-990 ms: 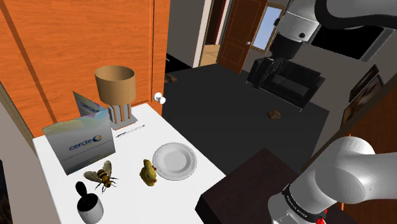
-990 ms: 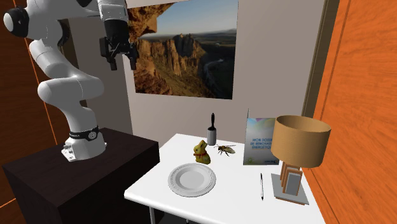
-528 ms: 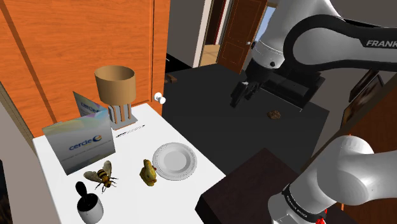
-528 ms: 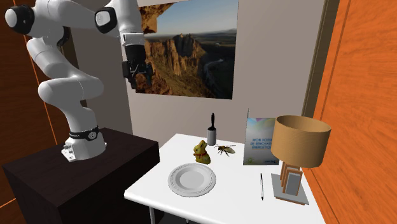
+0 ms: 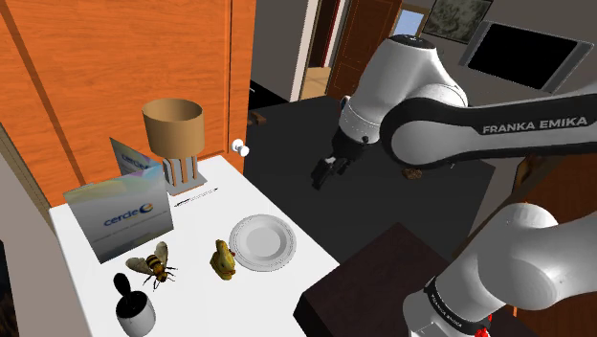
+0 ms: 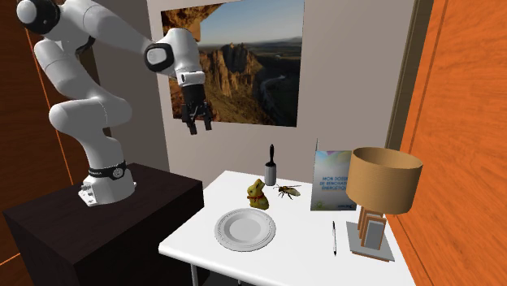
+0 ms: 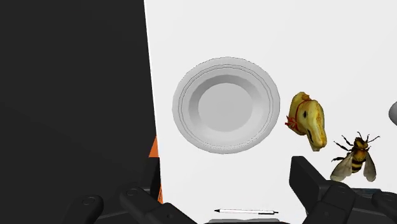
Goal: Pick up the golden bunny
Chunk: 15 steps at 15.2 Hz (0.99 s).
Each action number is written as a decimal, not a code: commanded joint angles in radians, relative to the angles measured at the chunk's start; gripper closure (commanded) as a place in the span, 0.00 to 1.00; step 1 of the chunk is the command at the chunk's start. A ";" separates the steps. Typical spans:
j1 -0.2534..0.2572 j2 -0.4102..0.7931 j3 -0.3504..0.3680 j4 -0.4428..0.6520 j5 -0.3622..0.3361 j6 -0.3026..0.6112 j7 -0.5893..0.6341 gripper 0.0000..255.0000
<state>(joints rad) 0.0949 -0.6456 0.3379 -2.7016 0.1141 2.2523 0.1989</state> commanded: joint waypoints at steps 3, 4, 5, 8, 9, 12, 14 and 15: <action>-0.008 0.122 0.097 -0.025 -0.012 0.174 0.086 0.00; -0.017 0.158 0.125 -0.024 -0.024 0.215 0.112 0.00; -0.030 0.197 0.154 -0.022 -0.040 0.256 0.141 0.00; -0.093 0.320 0.256 -0.003 -0.128 0.374 0.254 0.00; -0.125 0.365 0.297 0.007 -0.175 0.409 0.304 0.00; -0.268 0.512 0.443 0.056 -0.418 0.491 0.524 0.00; -0.361 0.642 0.522 0.113 -0.701 0.498 0.758 0.00; -0.373 0.717 0.531 0.150 -0.853 0.480 0.881 0.00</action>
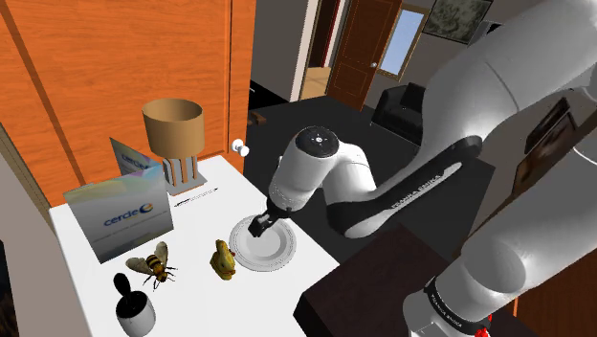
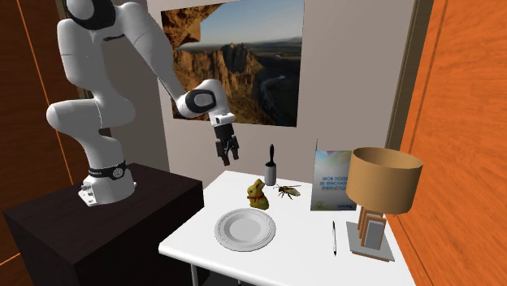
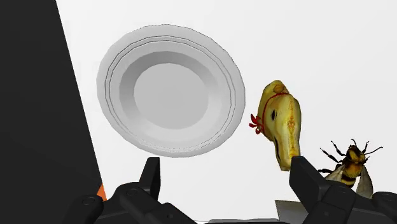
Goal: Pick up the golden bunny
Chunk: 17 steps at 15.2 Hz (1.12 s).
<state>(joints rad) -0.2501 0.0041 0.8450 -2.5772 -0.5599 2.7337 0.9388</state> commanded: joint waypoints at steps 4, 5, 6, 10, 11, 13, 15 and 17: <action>0.132 0.301 -0.111 0.169 -0.547 -0.080 0.445 0.00; 0.173 0.348 -0.142 0.203 -0.603 -0.096 0.492 0.00; 0.209 0.394 -0.169 0.238 -0.652 -0.111 0.533 0.00; 0.329 0.564 -0.244 0.379 -0.801 -0.167 0.651 0.00; 0.355 0.605 -0.260 0.415 -0.828 -0.180 0.671 0.00; 0.379 0.645 -0.278 0.447 -0.859 -0.187 0.695 0.00; 0.391 0.671 -0.292 0.460 -0.887 -0.185 0.717 0.00; 0.403 0.696 -0.306 0.474 -0.913 -0.183 0.738 0.00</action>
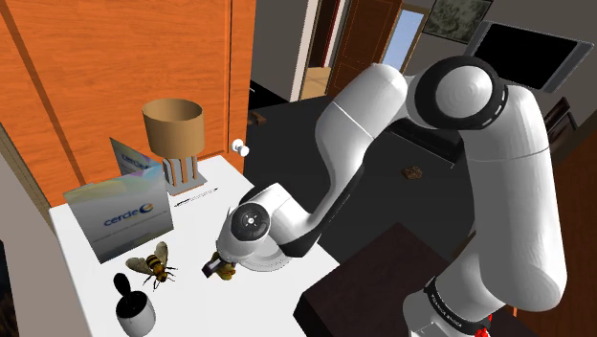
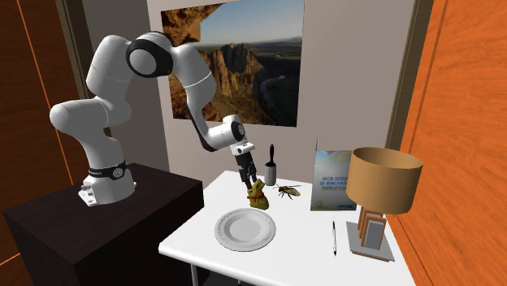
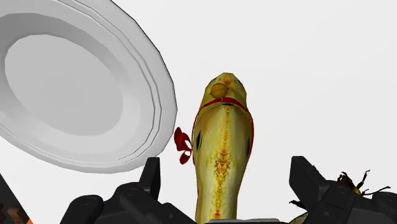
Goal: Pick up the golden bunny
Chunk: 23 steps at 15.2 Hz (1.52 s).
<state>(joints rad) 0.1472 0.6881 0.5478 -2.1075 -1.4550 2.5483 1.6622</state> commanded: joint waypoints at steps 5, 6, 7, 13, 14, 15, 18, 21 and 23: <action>0.018 0.045 -0.026 0.022 -0.051 0.006 0.040 1.00; 0.018 0.044 -0.026 0.022 -0.050 0.006 0.039 1.00; 0.017 0.044 -0.026 0.022 -0.050 0.006 0.039 1.00; 0.017 0.044 -0.026 0.022 -0.051 0.006 0.039 1.00; 0.019 0.046 -0.026 0.024 -0.051 0.005 0.041 1.00; 0.014 0.033 -0.019 0.016 -0.038 0.004 0.031 1.00; -0.003 -0.006 0.001 -0.005 0.001 0.002 -0.001 1.00; -0.020 -0.045 0.022 -0.025 0.042 -0.001 -0.033 1.00; -0.032 -0.071 0.037 -0.038 0.070 -0.004 -0.056 1.00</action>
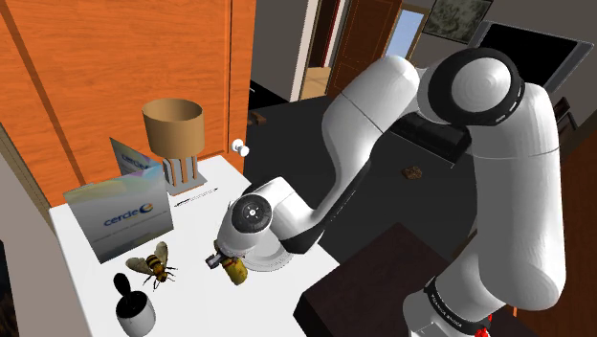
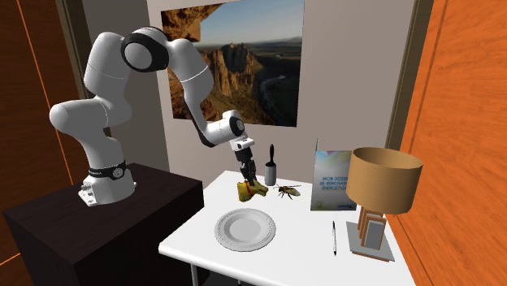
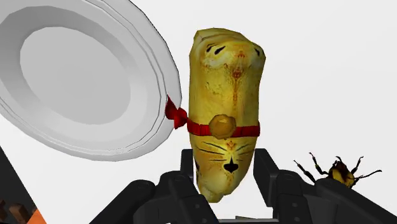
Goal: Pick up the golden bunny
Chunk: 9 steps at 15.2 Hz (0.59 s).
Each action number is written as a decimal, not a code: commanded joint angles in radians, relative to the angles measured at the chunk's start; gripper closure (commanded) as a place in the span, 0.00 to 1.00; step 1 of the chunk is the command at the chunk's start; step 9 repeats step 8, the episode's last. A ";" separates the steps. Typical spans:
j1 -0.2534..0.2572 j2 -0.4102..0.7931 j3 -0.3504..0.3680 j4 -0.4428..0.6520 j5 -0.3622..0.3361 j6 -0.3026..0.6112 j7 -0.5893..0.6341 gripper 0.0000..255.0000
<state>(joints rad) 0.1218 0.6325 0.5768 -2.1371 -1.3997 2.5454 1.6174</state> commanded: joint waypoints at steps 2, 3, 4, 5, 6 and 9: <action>-0.019 -0.041 0.024 -0.020 0.044 -0.003 -0.035 1.00; -0.026 -0.054 0.031 -0.026 0.059 -0.004 -0.047 1.00; -0.032 -0.066 0.040 -0.032 0.074 -0.005 -0.059 1.00; -0.039 -0.079 0.048 -0.037 0.090 -0.007 -0.071 1.00; -0.046 -0.092 0.056 -0.042 0.105 -0.008 -0.084 1.00; -0.047 -0.094 0.057 -0.043 0.107 -0.008 -0.086 1.00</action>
